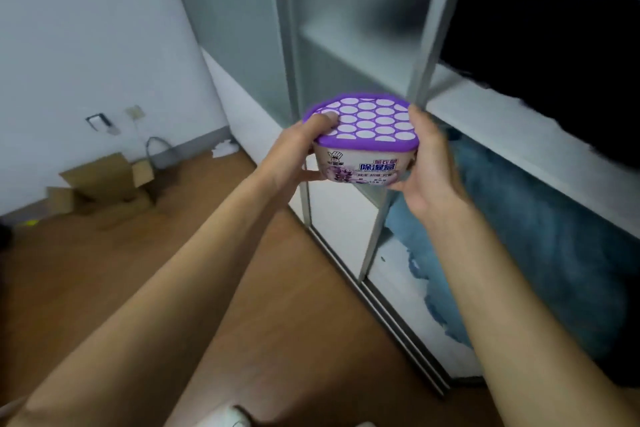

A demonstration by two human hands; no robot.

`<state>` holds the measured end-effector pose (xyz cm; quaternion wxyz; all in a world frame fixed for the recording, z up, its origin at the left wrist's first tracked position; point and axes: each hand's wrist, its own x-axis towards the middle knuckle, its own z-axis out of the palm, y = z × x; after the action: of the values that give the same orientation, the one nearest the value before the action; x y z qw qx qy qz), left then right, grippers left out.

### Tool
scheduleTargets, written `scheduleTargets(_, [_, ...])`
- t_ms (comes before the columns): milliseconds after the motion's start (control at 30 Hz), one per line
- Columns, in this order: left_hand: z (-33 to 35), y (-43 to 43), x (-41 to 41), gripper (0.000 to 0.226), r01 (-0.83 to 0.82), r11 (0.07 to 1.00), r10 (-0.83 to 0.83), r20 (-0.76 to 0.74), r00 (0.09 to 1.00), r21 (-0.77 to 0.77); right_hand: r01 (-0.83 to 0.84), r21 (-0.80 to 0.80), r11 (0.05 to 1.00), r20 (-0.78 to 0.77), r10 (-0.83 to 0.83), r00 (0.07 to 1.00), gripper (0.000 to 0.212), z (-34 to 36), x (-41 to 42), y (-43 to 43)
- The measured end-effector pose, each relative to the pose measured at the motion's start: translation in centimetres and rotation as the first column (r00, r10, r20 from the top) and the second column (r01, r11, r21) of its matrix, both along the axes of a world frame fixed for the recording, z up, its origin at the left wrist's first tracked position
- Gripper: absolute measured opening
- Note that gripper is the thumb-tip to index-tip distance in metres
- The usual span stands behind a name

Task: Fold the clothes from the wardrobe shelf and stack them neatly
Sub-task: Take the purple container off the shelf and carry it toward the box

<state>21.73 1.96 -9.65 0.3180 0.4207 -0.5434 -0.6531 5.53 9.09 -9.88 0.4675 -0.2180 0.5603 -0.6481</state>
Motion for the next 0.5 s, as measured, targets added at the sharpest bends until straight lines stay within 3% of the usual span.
scheduleTargets(133, [-0.5,-1.5,11.5,0.031,-0.192,0.978,0.187,0.064,0.98,0.083,-0.115,0.056,0.992,0.014,0.115,0.993,0.034,-0.5,11.3,-4.5])
scheduleTargets(233, [-1.5,-2.1,20.3,0.042,-0.281,0.949,0.269,0.092,0.959,0.145,-0.197,0.077,0.977,0.043,0.194,0.98,0.031,-1.6,19.9,-6.9])
scheduleTargets(500, [-3.9,-4.4,41.4,0.05,-0.489,0.858,0.482,0.078,0.872,0.155,-0.477,0.131,0.869,0.035,0.477,0.878,0.036,-4.1,40.5,-12.6])
